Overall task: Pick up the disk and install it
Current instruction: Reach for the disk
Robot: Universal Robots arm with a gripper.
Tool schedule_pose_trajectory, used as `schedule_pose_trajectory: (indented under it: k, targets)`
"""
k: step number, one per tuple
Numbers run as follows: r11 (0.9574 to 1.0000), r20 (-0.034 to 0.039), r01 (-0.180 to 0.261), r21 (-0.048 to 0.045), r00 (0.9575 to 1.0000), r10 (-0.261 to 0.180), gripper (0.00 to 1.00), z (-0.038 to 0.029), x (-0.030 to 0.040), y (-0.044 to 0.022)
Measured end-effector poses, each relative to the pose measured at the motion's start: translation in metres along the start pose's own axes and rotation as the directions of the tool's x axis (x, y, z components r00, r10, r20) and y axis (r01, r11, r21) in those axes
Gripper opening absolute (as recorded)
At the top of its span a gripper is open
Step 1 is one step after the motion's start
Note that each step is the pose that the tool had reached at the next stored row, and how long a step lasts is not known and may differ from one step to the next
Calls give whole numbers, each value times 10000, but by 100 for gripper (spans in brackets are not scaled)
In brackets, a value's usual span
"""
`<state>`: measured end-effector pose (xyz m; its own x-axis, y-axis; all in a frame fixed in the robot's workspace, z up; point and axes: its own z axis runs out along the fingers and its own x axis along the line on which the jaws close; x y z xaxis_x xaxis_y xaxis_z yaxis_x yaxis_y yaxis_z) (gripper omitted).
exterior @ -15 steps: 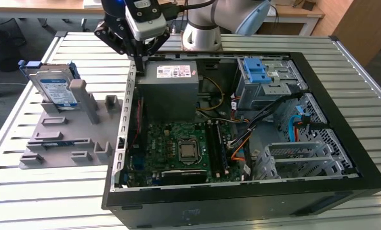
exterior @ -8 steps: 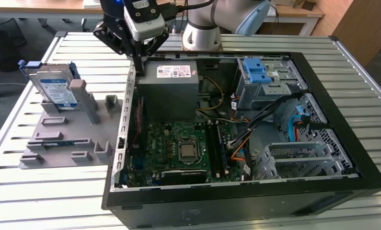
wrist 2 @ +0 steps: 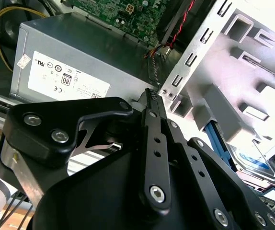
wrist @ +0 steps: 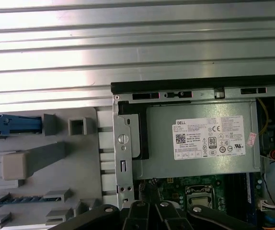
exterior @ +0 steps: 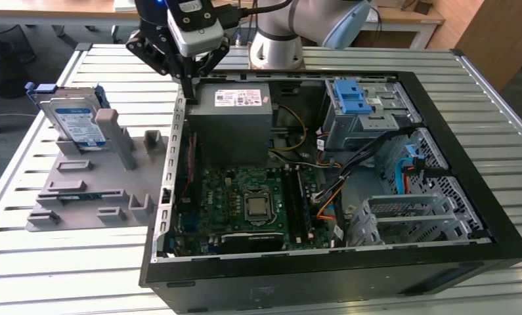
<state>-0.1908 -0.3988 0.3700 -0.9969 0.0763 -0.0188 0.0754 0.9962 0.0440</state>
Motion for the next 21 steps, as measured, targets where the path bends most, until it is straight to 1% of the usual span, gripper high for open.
schedule_pose_trajectory:
  k: [6,7,12,21]
  targets:
    - [10000,0,0,0,10000,0,11,3,13,-1]
    - [10000,-3,0,0,10000,0,11,6,36,-3]
    - [10000,-27,-1,2,10000,1,11,6,50,-4]
    - [10000,-27,-1,2,10000,1,11,6,71,-6]
